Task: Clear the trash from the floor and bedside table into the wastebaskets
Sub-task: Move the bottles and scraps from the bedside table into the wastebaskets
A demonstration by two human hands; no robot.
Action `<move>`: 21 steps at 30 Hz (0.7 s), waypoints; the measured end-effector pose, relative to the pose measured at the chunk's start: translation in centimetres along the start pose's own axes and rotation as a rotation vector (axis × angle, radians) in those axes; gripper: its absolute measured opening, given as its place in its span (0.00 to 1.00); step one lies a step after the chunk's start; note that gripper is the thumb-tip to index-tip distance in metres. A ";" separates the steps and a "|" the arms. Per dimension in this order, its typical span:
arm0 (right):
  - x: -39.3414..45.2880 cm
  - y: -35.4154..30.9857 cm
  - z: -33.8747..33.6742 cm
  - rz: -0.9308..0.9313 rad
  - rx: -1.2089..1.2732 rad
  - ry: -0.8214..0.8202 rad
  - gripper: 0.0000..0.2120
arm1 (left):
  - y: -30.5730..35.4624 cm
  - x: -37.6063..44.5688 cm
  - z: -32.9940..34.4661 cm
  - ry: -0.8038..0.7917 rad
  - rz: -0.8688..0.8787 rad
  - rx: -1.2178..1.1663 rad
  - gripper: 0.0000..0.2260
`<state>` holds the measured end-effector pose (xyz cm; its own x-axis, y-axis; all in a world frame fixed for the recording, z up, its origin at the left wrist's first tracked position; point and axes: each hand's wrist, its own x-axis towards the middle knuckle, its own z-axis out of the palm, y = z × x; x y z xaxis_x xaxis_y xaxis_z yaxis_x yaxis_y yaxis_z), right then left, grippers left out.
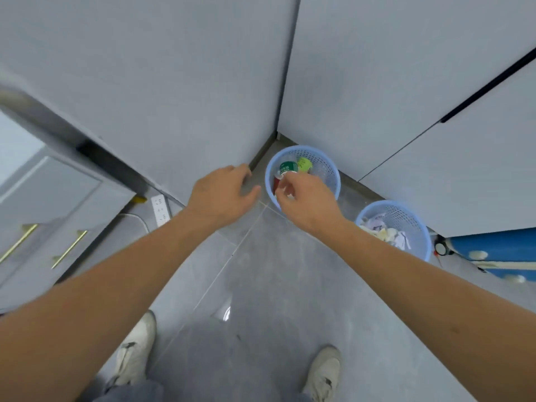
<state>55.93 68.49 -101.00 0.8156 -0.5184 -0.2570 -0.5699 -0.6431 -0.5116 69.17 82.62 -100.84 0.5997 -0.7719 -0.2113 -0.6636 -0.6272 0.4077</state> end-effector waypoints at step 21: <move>-0.1 -40.0 10.1 -0.440 0.001 -0.404 0.06 | -28.8 -25.2 -23.8 0.247 -0.620 -0.058 0.17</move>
<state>79.66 99.95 -88.85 0.9486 0.0521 -0.3122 -0.1700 -0.7482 -0.6414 83.80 122.56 -86.12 0.9515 -0.2197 -0.2153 -0.1423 -0.9350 0.3249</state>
